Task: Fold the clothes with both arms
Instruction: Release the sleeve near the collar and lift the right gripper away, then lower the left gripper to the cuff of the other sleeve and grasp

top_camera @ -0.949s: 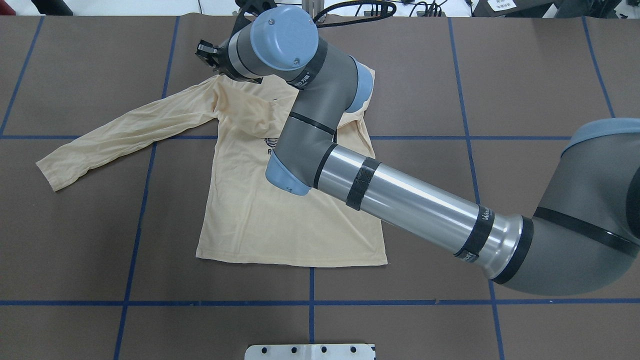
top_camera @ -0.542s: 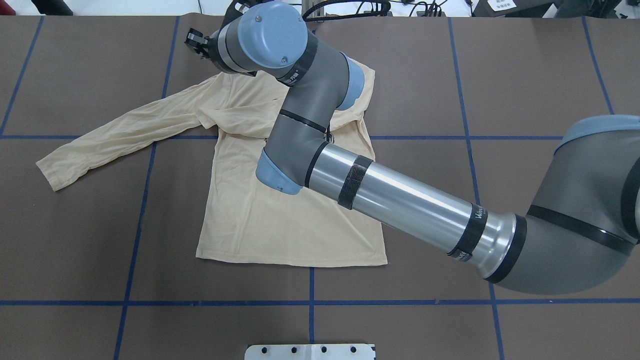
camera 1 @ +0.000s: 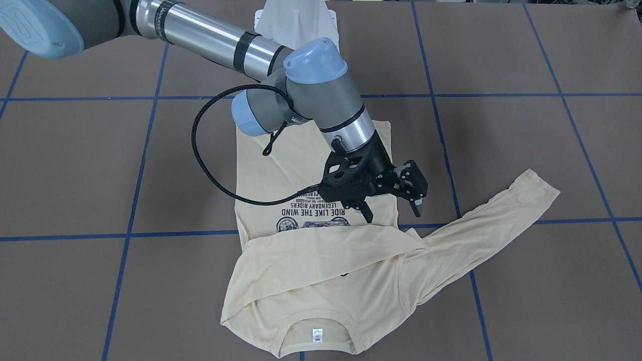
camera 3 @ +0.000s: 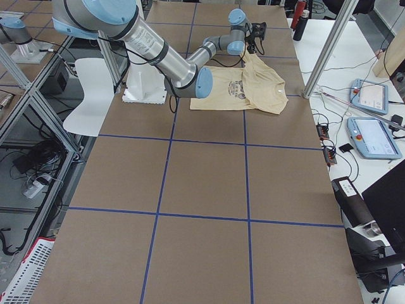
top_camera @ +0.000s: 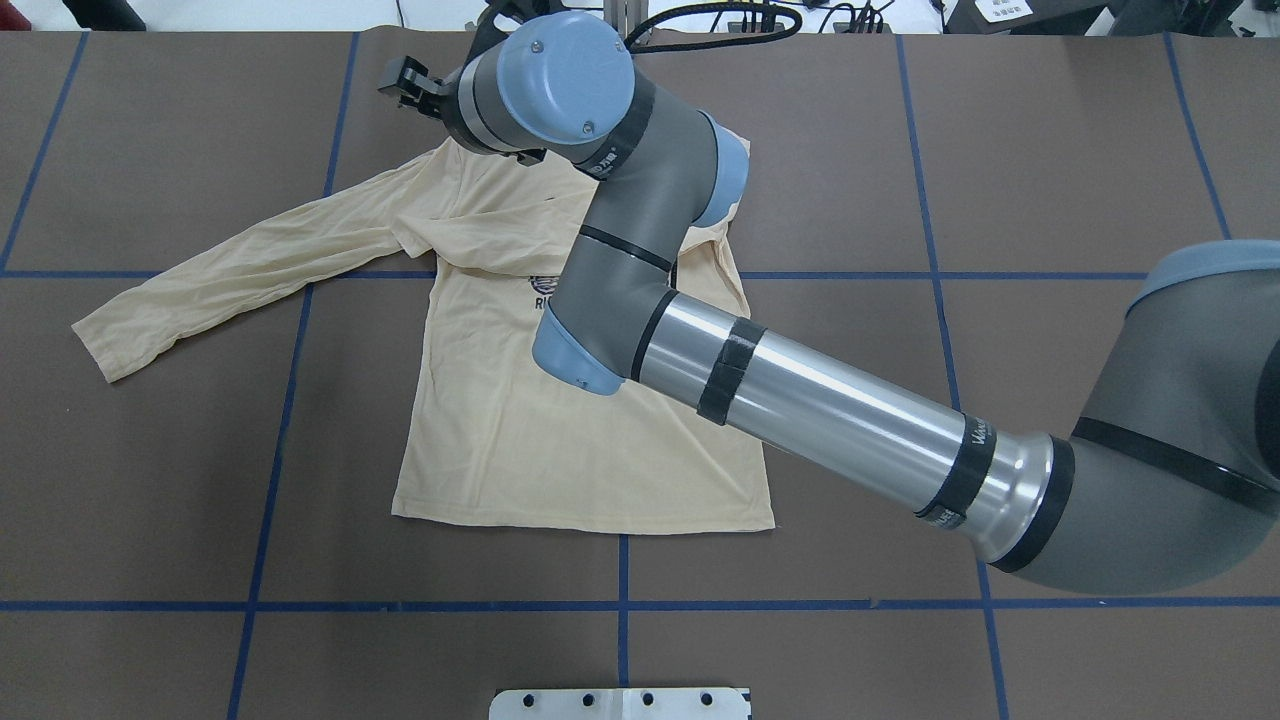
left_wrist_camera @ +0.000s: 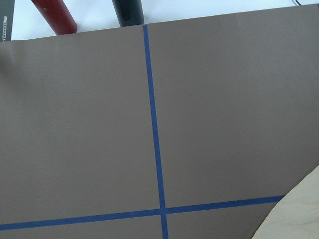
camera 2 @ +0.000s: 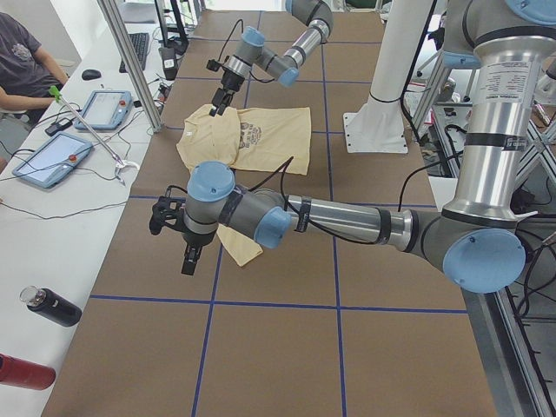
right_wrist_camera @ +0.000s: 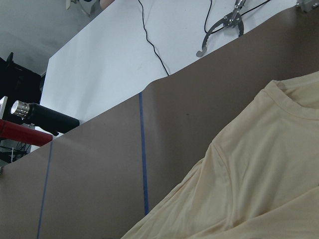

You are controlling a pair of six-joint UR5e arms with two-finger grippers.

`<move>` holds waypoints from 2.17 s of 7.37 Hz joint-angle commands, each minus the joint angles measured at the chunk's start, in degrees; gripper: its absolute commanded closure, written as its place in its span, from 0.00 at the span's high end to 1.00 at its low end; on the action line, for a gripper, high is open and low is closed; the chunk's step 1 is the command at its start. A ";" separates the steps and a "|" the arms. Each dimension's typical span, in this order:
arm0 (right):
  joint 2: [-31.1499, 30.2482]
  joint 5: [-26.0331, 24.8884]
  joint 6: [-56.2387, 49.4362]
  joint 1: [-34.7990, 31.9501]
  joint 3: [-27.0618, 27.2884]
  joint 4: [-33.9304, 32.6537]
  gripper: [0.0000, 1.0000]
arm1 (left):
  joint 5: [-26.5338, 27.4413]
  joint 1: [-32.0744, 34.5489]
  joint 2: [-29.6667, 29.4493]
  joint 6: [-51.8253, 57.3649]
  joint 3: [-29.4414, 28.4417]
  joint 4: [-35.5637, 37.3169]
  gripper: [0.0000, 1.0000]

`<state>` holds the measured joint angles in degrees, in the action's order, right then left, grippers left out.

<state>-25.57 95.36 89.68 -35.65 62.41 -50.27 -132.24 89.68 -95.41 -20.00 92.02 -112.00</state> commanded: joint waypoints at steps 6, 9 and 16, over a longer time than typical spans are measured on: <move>-28.18 16.61 -25.46 -7.75 40.62 -42.21 1.00 | 16.09 -25.48 8.83 -41.04 0.53 -27.29 1.00; -33.30 21.07 -39.91 -11.53 47.44 -52.73 1.00 | 26.58 -33.94 8.83 -41.71 -3.41 -27.74 0.99; -35.08 23.64 -41.60 -12.42 48.07 -52.38 1.00 | 26.50 -35.01 8.40 -38.01 -6.76 -27.74 0.81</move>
<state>-60.59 119.00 47.91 -48.12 110.48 -102.66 -105.72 54.98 -86.71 -58.27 85.93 -139.75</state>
